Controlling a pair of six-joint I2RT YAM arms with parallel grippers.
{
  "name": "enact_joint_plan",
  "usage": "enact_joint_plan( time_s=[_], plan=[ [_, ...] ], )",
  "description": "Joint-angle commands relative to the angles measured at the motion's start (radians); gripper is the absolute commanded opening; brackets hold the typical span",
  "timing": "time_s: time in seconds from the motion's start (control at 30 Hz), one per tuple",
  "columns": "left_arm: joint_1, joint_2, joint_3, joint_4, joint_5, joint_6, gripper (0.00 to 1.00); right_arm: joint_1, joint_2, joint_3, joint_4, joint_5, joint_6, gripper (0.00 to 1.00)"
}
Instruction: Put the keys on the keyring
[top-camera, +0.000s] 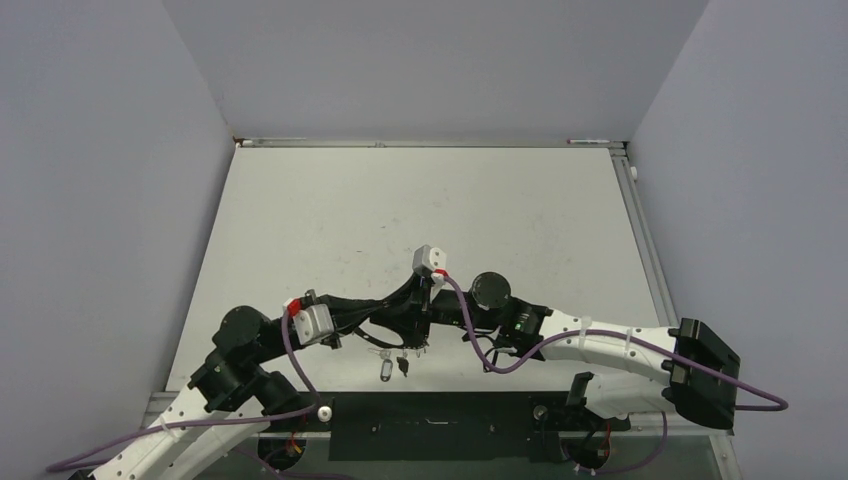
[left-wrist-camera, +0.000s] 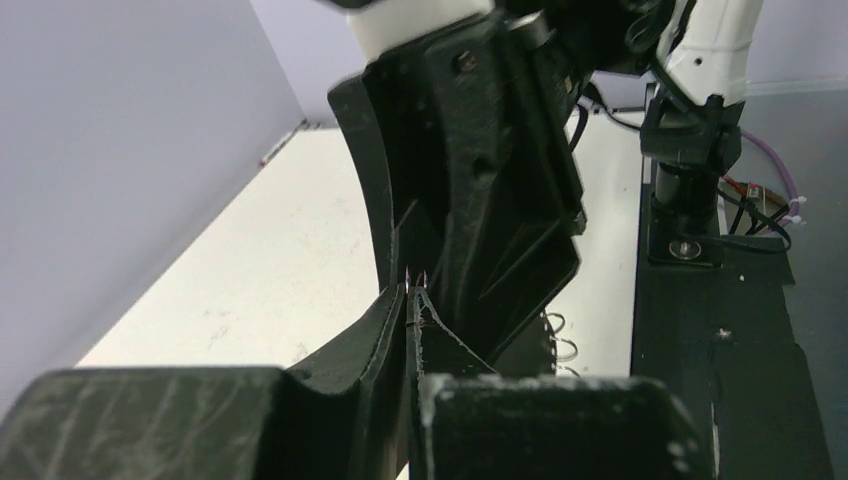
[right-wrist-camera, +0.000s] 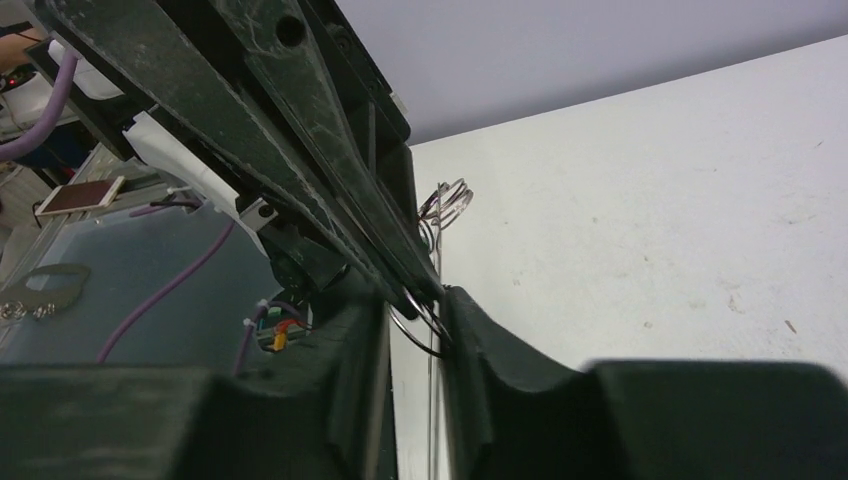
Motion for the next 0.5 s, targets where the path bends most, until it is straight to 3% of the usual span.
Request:
enact_joint_plan(
  time_s=[0.0,0.07,0.17,0.37,0.47],
  plan=[
    [-0.002,0.037,0.056,-0.094,-0.054,-0.024,0.00,0.034,-0.053,0.098,-0.047,-0.022,-0.085,0.36],
    [-0.002,0.042,0.069,-0.106,-0.057,-0.028,0.00,0.034,-0.065,0.105,-0.109,-0.001,-0.127,0.50],
    [-0.001,0.049,0.084,-0.115,-0.070,-0.037,0.00,0.033,-0.094,0.111,-0.205,0.034,-0.190,0.59],
    [-0.001,0.069,0.113,-0.149,-0.077,-0.036,0.00,0.031,-0.168,0.124,-0.398,0.095,-0.351,0.61],
    [-0.002,0.086,0.132,-0.171,-0.079,-0.034,0.00,0.032,-0.192,0.125,-0.461,0.130,-0.439,0.57]
  ],
)
